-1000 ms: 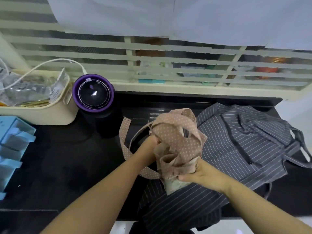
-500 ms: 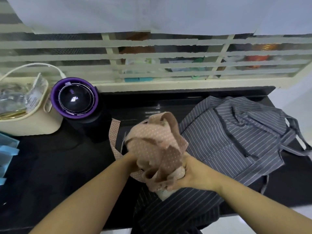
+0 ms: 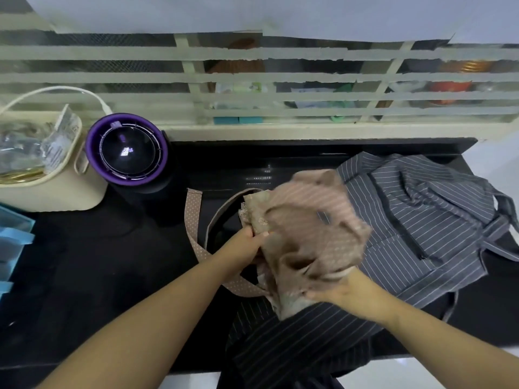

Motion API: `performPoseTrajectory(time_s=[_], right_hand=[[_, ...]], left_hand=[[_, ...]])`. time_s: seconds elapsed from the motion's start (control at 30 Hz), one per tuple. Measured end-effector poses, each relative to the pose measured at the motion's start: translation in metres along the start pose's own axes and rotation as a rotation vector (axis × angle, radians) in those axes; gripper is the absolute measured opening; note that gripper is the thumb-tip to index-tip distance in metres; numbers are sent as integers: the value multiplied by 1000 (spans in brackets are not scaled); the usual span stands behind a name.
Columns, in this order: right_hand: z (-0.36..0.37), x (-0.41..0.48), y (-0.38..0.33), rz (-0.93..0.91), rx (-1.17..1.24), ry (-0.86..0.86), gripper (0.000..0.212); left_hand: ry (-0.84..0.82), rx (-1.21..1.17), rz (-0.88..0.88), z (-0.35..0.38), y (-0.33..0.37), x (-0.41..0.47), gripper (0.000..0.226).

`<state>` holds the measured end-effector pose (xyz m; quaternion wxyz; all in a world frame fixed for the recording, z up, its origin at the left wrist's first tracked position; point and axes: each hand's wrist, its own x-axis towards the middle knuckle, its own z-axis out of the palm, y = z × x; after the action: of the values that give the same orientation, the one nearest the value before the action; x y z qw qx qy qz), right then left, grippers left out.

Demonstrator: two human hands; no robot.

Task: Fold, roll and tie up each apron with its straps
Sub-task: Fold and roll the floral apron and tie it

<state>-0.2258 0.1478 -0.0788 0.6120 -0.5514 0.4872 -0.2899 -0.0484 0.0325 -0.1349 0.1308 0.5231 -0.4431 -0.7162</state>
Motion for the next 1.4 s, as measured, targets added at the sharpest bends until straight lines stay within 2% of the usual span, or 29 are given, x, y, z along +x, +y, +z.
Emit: performPoseTrajectory(time_s=[0.13,0.23,0.27,0.4,0.53,0.67,0.73,0.8,0.83,0.9,1.0,1.07,1.13,1.23,1.27,1.33,1.4], right_hand=[[-10,3,7,60,109,168,26],[-12,22,10,159,13,171,65],[-11,30,7,164,-9,167,69],[-10,55,3,133,-16,222,47],[-10,71,-3,96,-36,260,38],[-10,96,0,141,-101,331,32],[-8,108,9,189,-194,374,39],[-8,116,20,253,-343,447,53],[-8,120,23,267,-337,482,53],[-10,123,20,335,-238,500,58],[-15,127,6,470,-223,368,67],[-17,128,-6,518,-235,265,64],[-16,128,-12,500,-171,231,58],[-22,117,-20,409,150,231,39],[-27,111,-22,382,281,218,39],[-42,97,-30,316,466,202,50],[-57,84,-40,222,570,213,66]], left_hand=[[6,31,17,-6,-7,2,27],[14,52,48,-9,-9,3,28],[18,52,68,-9,-9,2,29],[36,50,126,-8,-8,-2,26],[37,63,129,-9,-7,-1,29],[28,80,138,-9,-5,0,30],[32,67,144,-8,-4,0,27],[35,88,149,-8,-4,0,33],[50,98,157,-8,-5,0,37],[82,92,173,-7,-10,0,40],[112,45,157,-6,-16,1,35],[114,-14,120,-5,-15,-1,27],[107,-77,95,-6,-12,-4,23],[165,-118,177,-11,5,-15,19],[171,-141,215,-14,14,-22,17],[156,-38,312,-22,34,-44,12],[101,310,379,-28,52,-68,10]])
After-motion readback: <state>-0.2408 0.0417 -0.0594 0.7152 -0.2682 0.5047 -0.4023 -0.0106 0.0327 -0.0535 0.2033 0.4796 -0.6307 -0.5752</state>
